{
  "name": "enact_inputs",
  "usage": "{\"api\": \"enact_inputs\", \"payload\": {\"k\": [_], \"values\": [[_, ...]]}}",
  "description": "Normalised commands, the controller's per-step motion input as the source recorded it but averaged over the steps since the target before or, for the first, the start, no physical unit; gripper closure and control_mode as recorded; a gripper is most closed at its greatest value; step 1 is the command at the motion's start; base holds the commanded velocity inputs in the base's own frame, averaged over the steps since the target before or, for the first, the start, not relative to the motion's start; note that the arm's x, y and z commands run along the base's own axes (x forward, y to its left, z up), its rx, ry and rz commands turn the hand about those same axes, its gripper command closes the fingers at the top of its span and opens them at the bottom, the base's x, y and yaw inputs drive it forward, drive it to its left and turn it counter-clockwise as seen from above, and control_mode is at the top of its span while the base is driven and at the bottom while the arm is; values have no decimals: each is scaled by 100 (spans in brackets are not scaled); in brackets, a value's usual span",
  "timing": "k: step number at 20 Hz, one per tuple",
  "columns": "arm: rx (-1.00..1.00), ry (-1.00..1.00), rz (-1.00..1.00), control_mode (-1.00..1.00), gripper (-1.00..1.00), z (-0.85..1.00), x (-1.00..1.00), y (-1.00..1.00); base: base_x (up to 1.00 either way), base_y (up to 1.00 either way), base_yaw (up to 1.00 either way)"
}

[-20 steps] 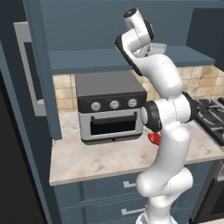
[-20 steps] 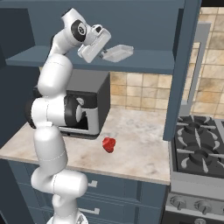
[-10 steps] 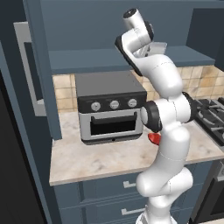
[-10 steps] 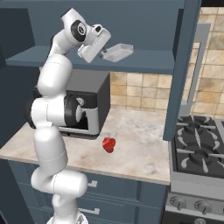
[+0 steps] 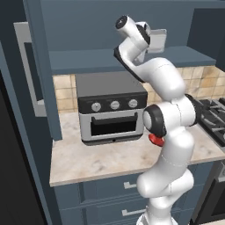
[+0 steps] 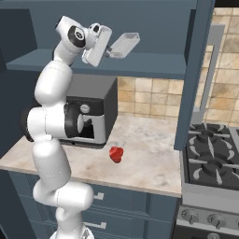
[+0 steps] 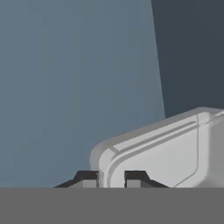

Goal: Retrieve the tupperware from the cabinet, then place the raw meat into the tupperware to avoid contamination.

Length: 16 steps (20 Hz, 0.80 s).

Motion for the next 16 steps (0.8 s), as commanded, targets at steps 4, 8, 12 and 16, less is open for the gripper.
{"api": "enact_inputs", "payload": {"k": [4, 8, 12, 16], "values": [[-9, -3, 6, -100, 100, 20, -1, -3, 0, 0, 0], [-5, -1, 0, -100, 100, 20, -11, 0, 0, 0, 0], [-3, 0, 0, -100, 100, 9, -6, 10, 0, 0, 0], [0, 0, -1, -100, 100, 0, -1, 2, 0, 0, 0]]}}
